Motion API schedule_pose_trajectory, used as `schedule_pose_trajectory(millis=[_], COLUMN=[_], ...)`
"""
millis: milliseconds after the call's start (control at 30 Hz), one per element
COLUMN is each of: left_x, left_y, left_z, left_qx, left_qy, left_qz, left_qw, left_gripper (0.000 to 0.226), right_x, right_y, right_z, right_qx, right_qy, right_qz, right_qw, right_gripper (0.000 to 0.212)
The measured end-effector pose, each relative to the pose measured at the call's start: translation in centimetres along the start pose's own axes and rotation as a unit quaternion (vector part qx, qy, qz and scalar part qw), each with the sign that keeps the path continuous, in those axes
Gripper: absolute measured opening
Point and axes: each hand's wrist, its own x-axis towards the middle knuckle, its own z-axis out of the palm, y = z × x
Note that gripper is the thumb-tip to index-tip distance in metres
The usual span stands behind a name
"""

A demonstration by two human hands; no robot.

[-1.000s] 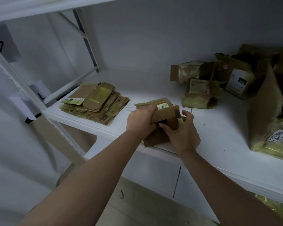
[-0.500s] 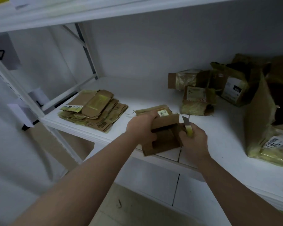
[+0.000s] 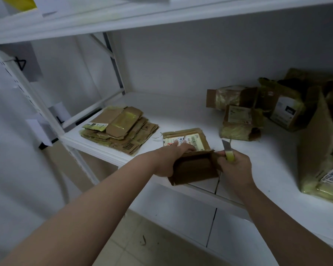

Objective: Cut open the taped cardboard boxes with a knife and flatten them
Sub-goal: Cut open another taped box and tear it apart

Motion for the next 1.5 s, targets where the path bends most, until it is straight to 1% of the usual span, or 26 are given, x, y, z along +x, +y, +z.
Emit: schedule_pose_trajectory(millis=[133, 233, 267, 333, 367, 400, 433, 467, 500, 533, 567, 600, 633, 667, 733, 767, 867, 900, 967, 1033, 1100, 1233, 1300, 1367, 1433, 1500], left_x=[-1.1, -1.5, -1.6, -1.7, -1.8, -2.0, -2.1, -2.1, -1.8, -1.4, -1.0, -0.5, -0.1, 0.1, 0.6, 0.8, 1.3, 1.5, 1.6, 1.6, 1.6, 1.0, 0.8, 0.8, 1.0, 1.2], left_y=[-0.2, -0.4, -0.5, -0.9, -1.2, -1.5, -1.9, -2.2, -2.6, -3.0, -3.3, -3.4, -3.5, -3.3, -3.1, -3.1, -3.3, -3.4, -3.7, -3.5, -3.2, -2.9, -3.0, -2.7, -2.6, -2.4], left_z=[0.0, 0.5, 0.7, 1.1, 1.0, 0.9, 0.7, 0.6, 0.6, 0.9, 1.1, 1.4, 1.8, 2.2, 2.7, 2.9, 2.5, 2.3, 1.9, 1.3, 0.7, 0.4, 0.8, 1.2, 1.3, 1.3], left_qx=[0.066, 0.124, 0.141, 0.155, 0.134, 0.082, 0.004, -0.074, -0.123, -0.148, -0.177, -0.231, -0.313, -0.396, -0.488, -0.506, -0.543, -0.546, -0.528, -0.490, -0.447, -0.357, -0.302, -0.269, -0.244, -0.234], left_qy=[-0.021, -0.033, -0.038, -0.052, -0.053, -0.036, 0.007, 0.084, 0.189, 0.291, 0.358, 0.370, 0.334, 0.276, 0.185, 0.175, 0.194, 0.209, 0.259, 0.298, 0.334, 0.419, 0.441, 0.453, 0.458, 0.449], left_qz=[0.006, 0.008, 0.005, 0.004, 0.004, 0.001, 0.004, 0.013, 0.009, -0.030, -0.097, -0.174, -0.232, -0.259, -0.238, -0.217, -0.172, -0.149, -0.079, -0.016, 0.029, 0.080, 0.099, 0.106, 0.124, 0.137], left_qw=[0.998, 0.992, 0.989, 0.987, 0.990, 0.996, 1.000, 0.994, 0.974, 0.945, 0.912, 0.883, 0.858, 0.837, 0.819, 0.816, 0.799, 0.798, 0.805, 0.819, 0.830, 0.831, 0.840, 0.843, 0.846, 0.852], left_gripper=[0.094, 0.094, 0.093, 0.085, 0.079, 0.072, 0.063, 0.051, 0.042, 0.041, 0.050, 0.066, 0.079, 0.081, 0.065, 0.054, 0.033, 0.031, 0.037, 0.052, 0.060, 0.062, 0.063, 0.065, 0.068, 0.069], right_x=[0.2, 0.0, -0.1, -0.2, -0.2, -0.3, -0.3, -0.3, -0.4, -0.4, -0.4, -0.4, -0.4, -0.4, -0.5, -0.4, -0.2, -0.1, 0.5, 1.4, 2.1, 2.3, 2.2, 2.2, 2.4, 2.4], right_y=[0.0, -0.5, -0.5, -0.5, -0.5, -0.5, -0.6, -0.6, -0.7, -0.7, -0.7, -0.6, -0.6, -0.4, -0.2, 0.0, 0.4, 0.3, -0.1, -1.1, -2.5, -4.3, -4.8, -5.2, -5.2, -5.1], right_z=[0.1, 0.3, 0.4, 0.6, 0.8, 0.9, 0.9, 1.0, 1.0, 1.0, 0.9, 0.9, 0.9, 0.9, 0.7, 0.5, -0.2, -0.4, -0.6, -0.8, -0.7, -0.2, 0.1, 0.5, 1.0, 1.3], right_qx=[-0.115, -0.222, -0.251, -0.278, -0.286, -0.294, -0.298, -0.296, -0.293, -0.293, -0.295, -0.295, -0.294, -0.293, -0.294, -0.289, -0.227, -0.179, -0.089, -0.047, -0.021, 0.011, 0.012, -0.002, -0.048, -0.128], right_qy=[-0.028, -0.049, -0.054, -0.067, -0.075, -0.081, -0.084, -0.085, -0.084, -0.083, -0.083, -0.083, -0.085, -0.086, -0.088, -0.094, -0.121, -0.115, -0.056, 0.022, 0.071, 0.105, 0.103, 0.056, -0.006, -0.033], right_qz=[-0.014, -0.058, -0.069, -0.078, -0.081, -0.085, -0.089, -0.091, -0.091, -0.090, -0.086, -0.082, -0.080, -0.080, -0.091, -0.096, -0.095, -0.090, -0.087, -0.107, -0.122, -0.170, -0.195, -0.206, -0.198, -0.194], right_qw=[0.993, 0.972, 0.964, 0.955, 0.952, 0.949, 0.947, 0.947, 0.948, 0.948, 0.948, 0.948, 0.949, 0.949, 0.948, 0.948, 0.962, 0.973, 0.991, 0.993, 0.990, 0.980, 0.975, 0.977, 0.979, 0.972], right_gripper=[0.018, 0.008, 0.008, 0.017, 0.021, 0.024, 0.026, 0.028, 0.029, 0.030, 0.030, 0.031, 0.031, 0.032, 0.033, 0.032, 0.025, 0.032, 0.055, 0.050, 0.043, 0.040, 0.046, 0.050, 0.044, 0.034])
